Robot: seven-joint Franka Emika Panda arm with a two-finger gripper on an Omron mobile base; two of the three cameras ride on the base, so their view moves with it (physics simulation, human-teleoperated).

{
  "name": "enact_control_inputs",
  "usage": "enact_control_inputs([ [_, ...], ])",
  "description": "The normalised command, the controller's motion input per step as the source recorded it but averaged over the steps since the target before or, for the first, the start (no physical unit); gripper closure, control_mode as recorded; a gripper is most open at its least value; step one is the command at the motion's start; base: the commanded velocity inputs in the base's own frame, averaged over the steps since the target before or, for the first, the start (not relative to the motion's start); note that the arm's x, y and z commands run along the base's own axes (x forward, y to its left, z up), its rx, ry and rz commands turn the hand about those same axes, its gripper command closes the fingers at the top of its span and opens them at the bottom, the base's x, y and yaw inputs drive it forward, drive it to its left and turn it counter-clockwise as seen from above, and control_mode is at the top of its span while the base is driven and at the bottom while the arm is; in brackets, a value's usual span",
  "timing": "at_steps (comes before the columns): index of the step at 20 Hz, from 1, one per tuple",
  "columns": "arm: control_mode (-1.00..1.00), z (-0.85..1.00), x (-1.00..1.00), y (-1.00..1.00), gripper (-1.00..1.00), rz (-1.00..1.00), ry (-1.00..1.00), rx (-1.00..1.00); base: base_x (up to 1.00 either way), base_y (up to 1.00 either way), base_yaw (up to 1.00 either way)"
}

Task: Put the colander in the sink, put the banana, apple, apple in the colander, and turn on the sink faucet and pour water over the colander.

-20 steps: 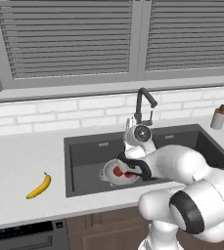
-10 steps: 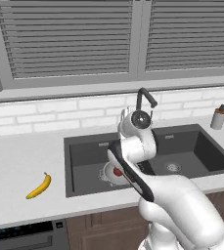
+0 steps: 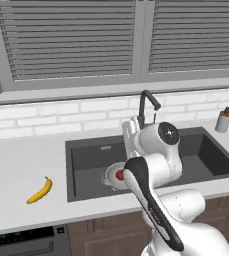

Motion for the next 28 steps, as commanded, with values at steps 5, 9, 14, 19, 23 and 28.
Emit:
enact_control_inputs([
  [5, -1.0, 0.0, -0.85, 0.59, -1.0, 0.62, 0.05, -0.04, 0.0, 0.0, 0.0],
  [9, -1.0, 0.04, -0.59, 0.99, -1.0, 0.45, 0.2, -0.19, 0.0, 0.0, 0.0],
  [14, -1.0, -0.11, -0.17, 1.0, -1.0, 0.23, 0.06, -0.24, 0.0, 0.0, 0.0],
  [19, -1.0, -0.35, 0.15, 0.96, -1.0, 0.13, 0.02, -0.34, 0.0, 0.0, 0.0],
  [23, -1.0, -0.64, 0.36, 0.65, -1.0, 0.13, 0.02, -0.36, 0.0, 0.0, 0.0],
  [28, -1.0, -0.64, 0.58, 0.13, -1.0, 0.16, 0.12, -0.22, 0.0, 0.0, 0.0],
])
